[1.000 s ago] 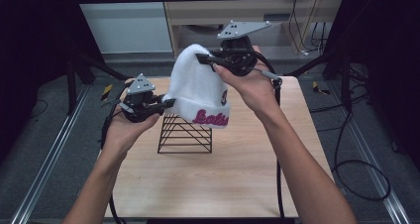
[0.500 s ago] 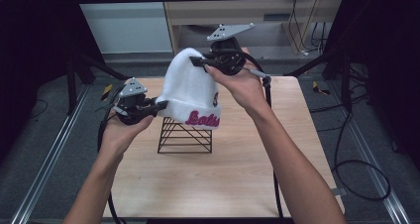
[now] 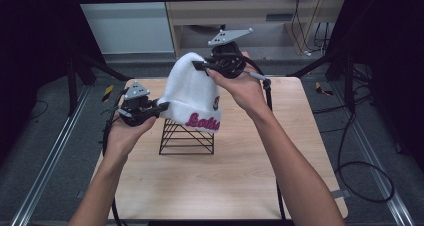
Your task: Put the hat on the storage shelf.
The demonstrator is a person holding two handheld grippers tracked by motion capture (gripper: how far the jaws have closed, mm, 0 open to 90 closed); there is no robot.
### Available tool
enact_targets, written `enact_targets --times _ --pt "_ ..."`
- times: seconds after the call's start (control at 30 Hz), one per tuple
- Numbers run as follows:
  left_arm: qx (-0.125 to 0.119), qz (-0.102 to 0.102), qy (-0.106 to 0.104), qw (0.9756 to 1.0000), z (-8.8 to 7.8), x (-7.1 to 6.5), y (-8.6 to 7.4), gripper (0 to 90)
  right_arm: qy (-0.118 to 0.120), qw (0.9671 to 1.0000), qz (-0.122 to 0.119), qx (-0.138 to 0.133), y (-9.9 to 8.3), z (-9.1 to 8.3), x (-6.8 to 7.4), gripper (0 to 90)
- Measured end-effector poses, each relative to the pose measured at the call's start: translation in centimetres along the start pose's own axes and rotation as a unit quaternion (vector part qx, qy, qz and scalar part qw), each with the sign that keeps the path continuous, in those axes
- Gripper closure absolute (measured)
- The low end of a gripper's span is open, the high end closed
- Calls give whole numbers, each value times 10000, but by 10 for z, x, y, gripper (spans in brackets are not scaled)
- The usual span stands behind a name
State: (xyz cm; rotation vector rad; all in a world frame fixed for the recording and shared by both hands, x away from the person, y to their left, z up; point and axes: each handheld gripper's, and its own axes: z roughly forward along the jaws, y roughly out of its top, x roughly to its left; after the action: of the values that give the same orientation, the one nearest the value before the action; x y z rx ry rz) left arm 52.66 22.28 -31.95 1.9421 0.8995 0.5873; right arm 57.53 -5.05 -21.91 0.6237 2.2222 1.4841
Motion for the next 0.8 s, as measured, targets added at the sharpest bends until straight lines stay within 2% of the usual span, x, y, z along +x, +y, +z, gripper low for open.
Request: enact_targets --times 0.23,0.43,0.8 --pt "-48 -71 38 10000 4 0 -7 734 15 10000 -85 36 -3 1 5 834" --pt "-162 -38 54 9998 -6 -5 -18 737 68 9998 -185 43 -6 -2 12 833" --pt "-143 -149 48 9998 2 -2 -27 735 24 9996 -231 188 -12 7 8 832"
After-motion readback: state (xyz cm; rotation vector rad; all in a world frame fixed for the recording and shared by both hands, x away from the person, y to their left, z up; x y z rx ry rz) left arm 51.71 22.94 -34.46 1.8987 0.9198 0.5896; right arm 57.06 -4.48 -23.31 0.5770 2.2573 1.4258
